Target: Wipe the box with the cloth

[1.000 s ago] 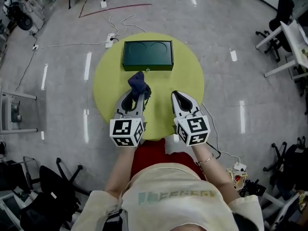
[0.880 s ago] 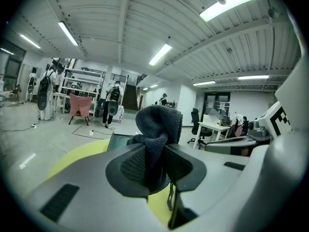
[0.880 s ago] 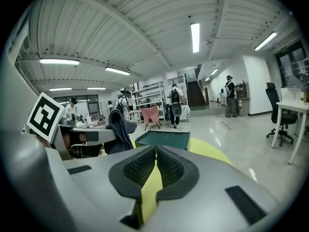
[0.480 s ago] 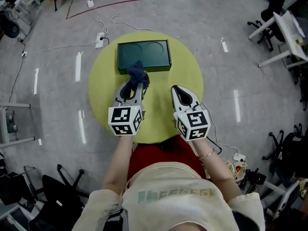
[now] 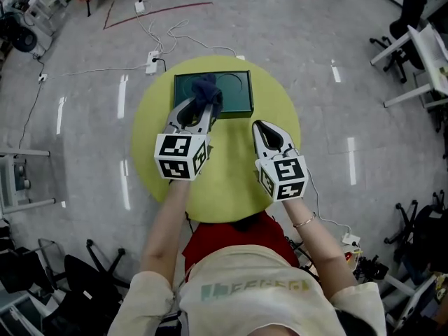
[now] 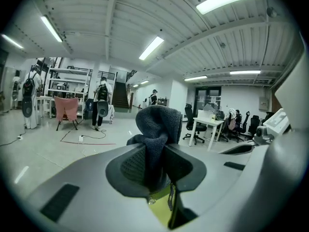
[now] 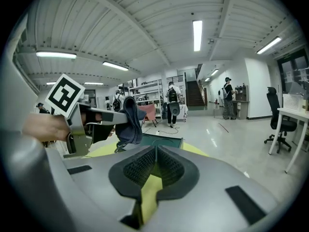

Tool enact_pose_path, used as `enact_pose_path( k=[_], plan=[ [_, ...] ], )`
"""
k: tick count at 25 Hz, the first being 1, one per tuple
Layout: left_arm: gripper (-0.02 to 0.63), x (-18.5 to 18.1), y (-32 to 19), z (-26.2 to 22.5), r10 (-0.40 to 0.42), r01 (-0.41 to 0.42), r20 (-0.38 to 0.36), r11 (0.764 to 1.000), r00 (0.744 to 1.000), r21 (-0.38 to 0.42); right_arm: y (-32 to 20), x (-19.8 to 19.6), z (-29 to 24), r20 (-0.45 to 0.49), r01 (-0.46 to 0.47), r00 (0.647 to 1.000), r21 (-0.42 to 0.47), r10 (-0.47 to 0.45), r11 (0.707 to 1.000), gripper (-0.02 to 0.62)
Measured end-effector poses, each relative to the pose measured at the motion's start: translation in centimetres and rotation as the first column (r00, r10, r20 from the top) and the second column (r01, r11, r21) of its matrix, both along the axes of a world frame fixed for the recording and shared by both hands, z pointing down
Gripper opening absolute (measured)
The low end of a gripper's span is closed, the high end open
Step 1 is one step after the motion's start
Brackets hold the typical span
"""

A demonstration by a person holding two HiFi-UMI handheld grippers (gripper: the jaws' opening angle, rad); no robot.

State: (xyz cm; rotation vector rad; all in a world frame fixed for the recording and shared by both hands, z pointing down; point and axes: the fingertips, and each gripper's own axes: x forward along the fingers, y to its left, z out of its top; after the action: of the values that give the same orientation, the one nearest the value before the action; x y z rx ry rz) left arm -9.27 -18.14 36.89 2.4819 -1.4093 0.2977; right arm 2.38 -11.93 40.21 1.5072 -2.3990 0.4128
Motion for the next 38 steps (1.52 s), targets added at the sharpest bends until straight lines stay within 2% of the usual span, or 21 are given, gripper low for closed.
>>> enact_pose_path(
  k=[5, 14, 21, 24, 28, 32, 35, 38],
  plan=[
    [0.094, 2.0, -4.5, 0.0, 0.026, -0.027, -0.019, 0.999, 0.999, -0.019, -3.4, 0.8, 0.8, -0.022, 0.000, 1.000, -0.016, -0.001, 1.000, 0.040],
    [0.094, 6.8, -12.3, 1.7, 0.087, -0.086, 0.035, 0.996, 0.996, -0.037, -8.2, 2.4, 2.4, 0.004, -0.022, 1.000, -0.052, 0.023, 0.998, 0.038],
    [0.094, 10.7, -17.7, 3.7, 0.149, -0.143, 0.160, 0.989, 0.976, -0.046, -10.6, 3.8, 3.6, 0.015, -0.044, 0.999, -0.079, 0.045, 0.996, 0.038],
    [0.094, 12.0, -19.0, 5.2, 0.187, -0.177, 0.233, 0.982, 0.954, -0.065, -11.3, 4.3, 4.4, 0.017, -0.051, 0.998, -0.099, 0.053, 0.994, 0.040],
    [0.094, 13.5, -18.8, 7.7, 0.265, -0.245, 0.319, 0.964, 0.910, -0.104, -11.7, 4.9, 5.6, 0.010, -0.057, 0.998, -0.124, 0.058, 0.991, 0.038],
    [0.094, 13.8, -17.8, 9.3, 0.345, -0.311, 0.401, 0.938, 0.849, -0.151, -12.1, 5.0, 6.2, 0.000, -0.057, 0.998, -0.136, 0.057, 0.989, 0.040],
    [0.094, 13.7, -16.9, 10.4, 0.405, -0.355, 0.416, 0.914, 0.814, -0.194, -11.9, 4.7, 6.7, 0.003, -0.049, 0.999, -0.144, 0.049, 0.988, 0.040],
    [0.094, 13.1, -16.0, 10.9, 0.442, -0.380, 0.402, 0.897, 0.802, -0.227, -11.6, 4.2, 6.7, -0.006, -0.034, 0.999, -0.145, 0.034, 0.989, 0.040]
  ],
)
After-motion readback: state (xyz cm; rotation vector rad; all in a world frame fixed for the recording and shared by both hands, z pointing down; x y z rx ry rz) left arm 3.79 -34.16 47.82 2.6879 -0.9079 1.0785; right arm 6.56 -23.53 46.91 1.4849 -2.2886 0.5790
